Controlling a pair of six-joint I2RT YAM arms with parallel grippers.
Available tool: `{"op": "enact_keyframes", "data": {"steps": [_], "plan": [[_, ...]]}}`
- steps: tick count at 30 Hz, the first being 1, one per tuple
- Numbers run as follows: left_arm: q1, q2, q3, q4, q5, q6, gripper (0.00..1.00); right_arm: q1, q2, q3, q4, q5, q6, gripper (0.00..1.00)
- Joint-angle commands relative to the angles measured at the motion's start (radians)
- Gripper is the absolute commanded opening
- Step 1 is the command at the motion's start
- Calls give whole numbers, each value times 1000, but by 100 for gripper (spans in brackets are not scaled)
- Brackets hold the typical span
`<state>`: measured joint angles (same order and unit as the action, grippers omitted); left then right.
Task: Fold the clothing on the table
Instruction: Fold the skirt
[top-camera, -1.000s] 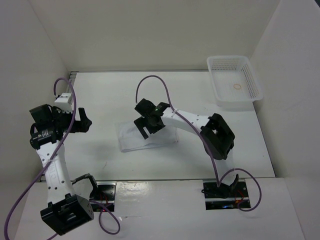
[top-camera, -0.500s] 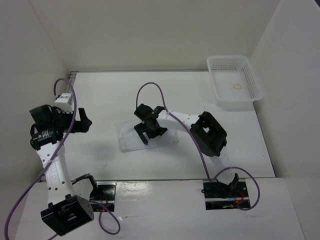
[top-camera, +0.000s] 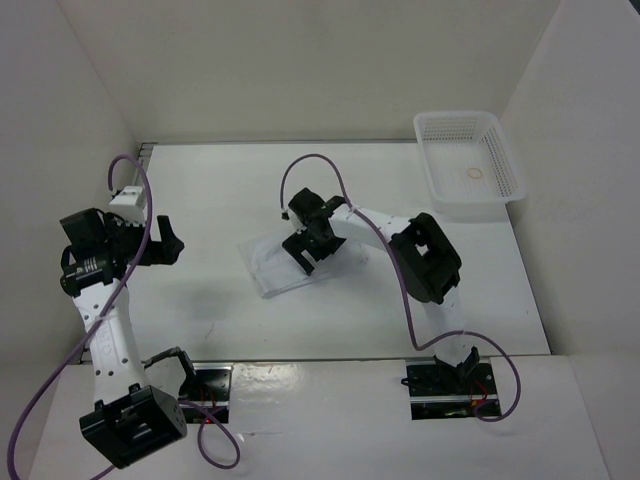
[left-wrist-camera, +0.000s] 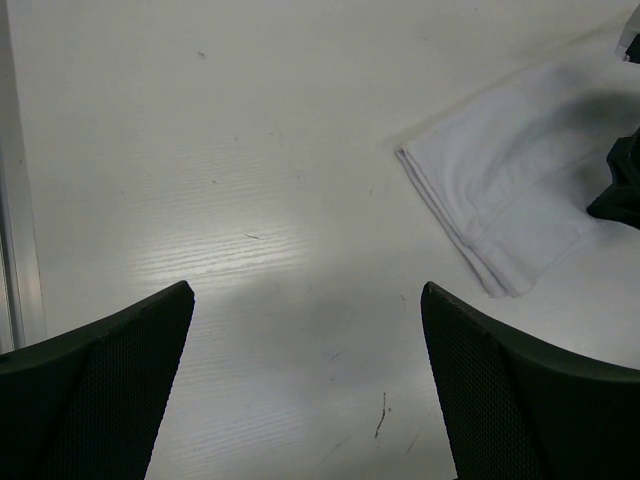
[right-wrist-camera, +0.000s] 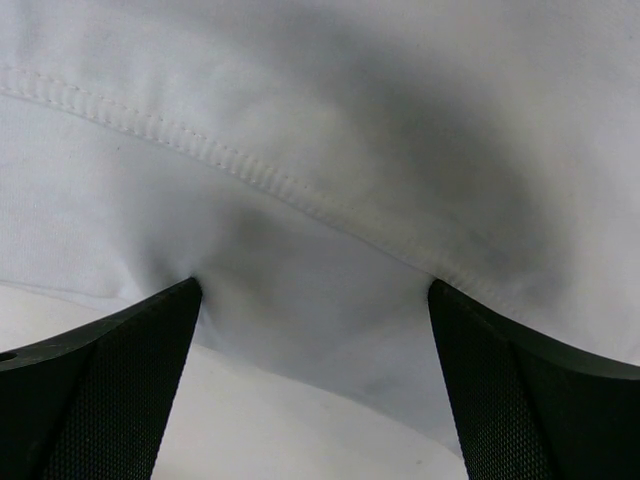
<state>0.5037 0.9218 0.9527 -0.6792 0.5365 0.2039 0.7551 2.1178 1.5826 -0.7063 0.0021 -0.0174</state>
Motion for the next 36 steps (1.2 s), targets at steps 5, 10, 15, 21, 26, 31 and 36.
{"op": "enact_keyframes", "data": {"steps": [5, 10, 15, 21, 26, 31, 36], "plan": [[7, 9, -3, 13, 33, 2, 100, -63, 90, 0, -51, -36, -305, 99], [7, 9, -3, 13, 42, 11, 100, -73, 122, 102, -85, -16, -397, 99], [7, 9, -3, 13, 42, 11, 100, -82, 188, 207, -110, 9, -418, 99], [7, 20, 6, 3, 69, 20, 100, -82, 128, 273, -133, -5, -385, 99], [-59, 132, 132, -75, 167, 32, 100, -82, -53, 465, -292, -172, -309, 99], [-192, 391, 187, -48, 186, 67, 100, -125, -248, 429, -282, -182, -280, 99], [-309, 674, 187, -4, 174, 121, 100, -206, -320, 197, -171, -162, -260, 99]]}}
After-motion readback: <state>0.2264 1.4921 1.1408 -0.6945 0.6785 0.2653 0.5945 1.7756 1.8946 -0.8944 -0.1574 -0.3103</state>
